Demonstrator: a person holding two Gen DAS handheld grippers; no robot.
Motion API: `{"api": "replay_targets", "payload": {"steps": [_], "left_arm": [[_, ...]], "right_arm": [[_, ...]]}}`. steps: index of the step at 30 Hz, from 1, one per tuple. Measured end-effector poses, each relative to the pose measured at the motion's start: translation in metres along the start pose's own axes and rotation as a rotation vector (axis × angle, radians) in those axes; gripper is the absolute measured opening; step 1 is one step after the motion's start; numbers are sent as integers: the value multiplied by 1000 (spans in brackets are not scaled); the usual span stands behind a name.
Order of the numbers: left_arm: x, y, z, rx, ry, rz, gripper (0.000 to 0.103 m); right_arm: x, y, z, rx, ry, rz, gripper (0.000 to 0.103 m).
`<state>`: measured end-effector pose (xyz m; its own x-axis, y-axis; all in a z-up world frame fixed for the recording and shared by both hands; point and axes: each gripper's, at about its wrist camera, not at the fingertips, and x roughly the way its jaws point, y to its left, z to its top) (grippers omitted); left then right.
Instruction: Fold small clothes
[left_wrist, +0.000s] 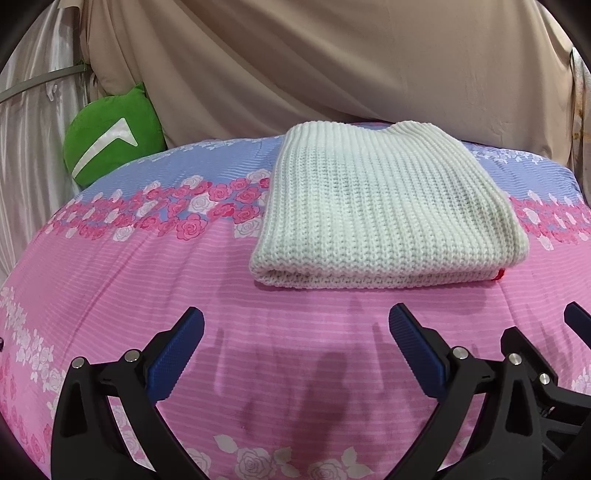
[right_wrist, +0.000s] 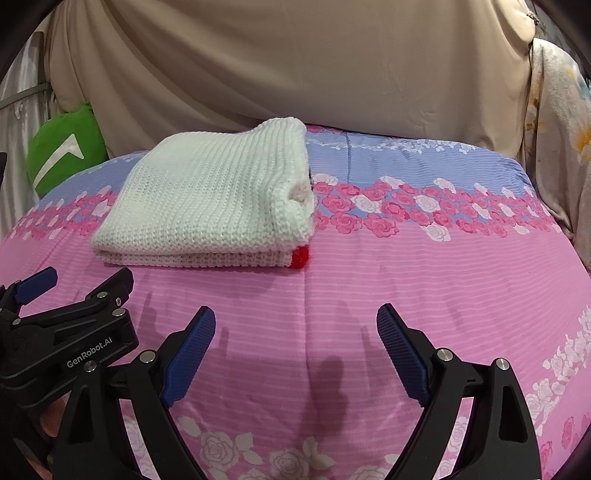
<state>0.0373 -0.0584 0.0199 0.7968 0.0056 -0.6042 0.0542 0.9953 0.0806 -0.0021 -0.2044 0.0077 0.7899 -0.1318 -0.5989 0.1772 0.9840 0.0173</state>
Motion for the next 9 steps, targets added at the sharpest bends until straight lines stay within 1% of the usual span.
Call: {"api": "replay_targets", "payload": {"steps": [4, 9], "left_arm": [[-4, -2, 0, 5, -22, 28, 96], [-4, -3, 0, 3, -17, 20, 96]], "right_arm": [[0, -1, 0, 2, -1, 1, 87], [1, -3, 1, -2, 0, 1, 87]]}}
